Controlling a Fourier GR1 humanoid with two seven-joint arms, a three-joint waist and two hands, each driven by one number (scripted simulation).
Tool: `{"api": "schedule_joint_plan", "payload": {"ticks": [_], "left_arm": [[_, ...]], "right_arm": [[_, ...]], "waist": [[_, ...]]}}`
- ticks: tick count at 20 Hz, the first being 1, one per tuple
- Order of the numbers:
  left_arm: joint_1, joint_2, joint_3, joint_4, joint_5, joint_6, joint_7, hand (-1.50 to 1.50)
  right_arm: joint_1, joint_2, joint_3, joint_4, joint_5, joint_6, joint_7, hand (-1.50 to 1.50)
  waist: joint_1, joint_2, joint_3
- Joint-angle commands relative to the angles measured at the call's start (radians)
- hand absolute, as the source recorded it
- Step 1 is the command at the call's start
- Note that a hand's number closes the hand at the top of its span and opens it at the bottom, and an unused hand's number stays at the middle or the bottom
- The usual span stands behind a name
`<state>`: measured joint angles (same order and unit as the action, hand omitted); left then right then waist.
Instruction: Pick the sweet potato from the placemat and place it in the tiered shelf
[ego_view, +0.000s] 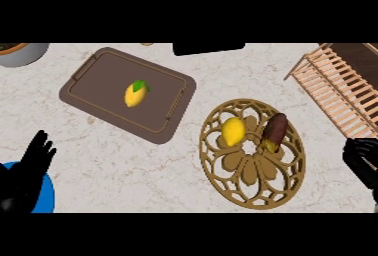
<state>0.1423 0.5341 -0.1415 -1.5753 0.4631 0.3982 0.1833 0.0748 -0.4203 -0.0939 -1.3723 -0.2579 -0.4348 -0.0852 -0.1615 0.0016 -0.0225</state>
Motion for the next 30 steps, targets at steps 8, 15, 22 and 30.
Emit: {"api": "schedule_joint_plan", "payload": {"ticks": [8,15,22,30], "left_arm": [[-0.082,-0.04,-0.073,0.098,0.026,-0.121,0.05,0.0],[-0.158,-0.087,-0.099,0.169,-0.01,-0.138,0.021,0.0],[-0.186,-0.08,-0.098,0.197,-0.028,-0.163,0.017,0.0],[-0.201,-0.092,-0.117,0.197,-0.032,-0.205,0.019,0.0]], "right_arm": [[0.445,0.044,0.074,-0.516,0.194,-0.379,0.254,-1.5],[0.561,-0.12,0.2,-0.858,0.357,-0.386,0.658,-1.5],[0.522,-0.313,0.082,-1.004,0.447,-0.31,1.162,-1.5],[0.284,-0.377,0.056,-0.839,0.559,-0.191,1.502,-1.5]], "waist": [[0.098,-0.005,0.015],[0.149,0.009,0.014],[0.182,0.018,0.012],[0.227,0.021,0.015]]}}
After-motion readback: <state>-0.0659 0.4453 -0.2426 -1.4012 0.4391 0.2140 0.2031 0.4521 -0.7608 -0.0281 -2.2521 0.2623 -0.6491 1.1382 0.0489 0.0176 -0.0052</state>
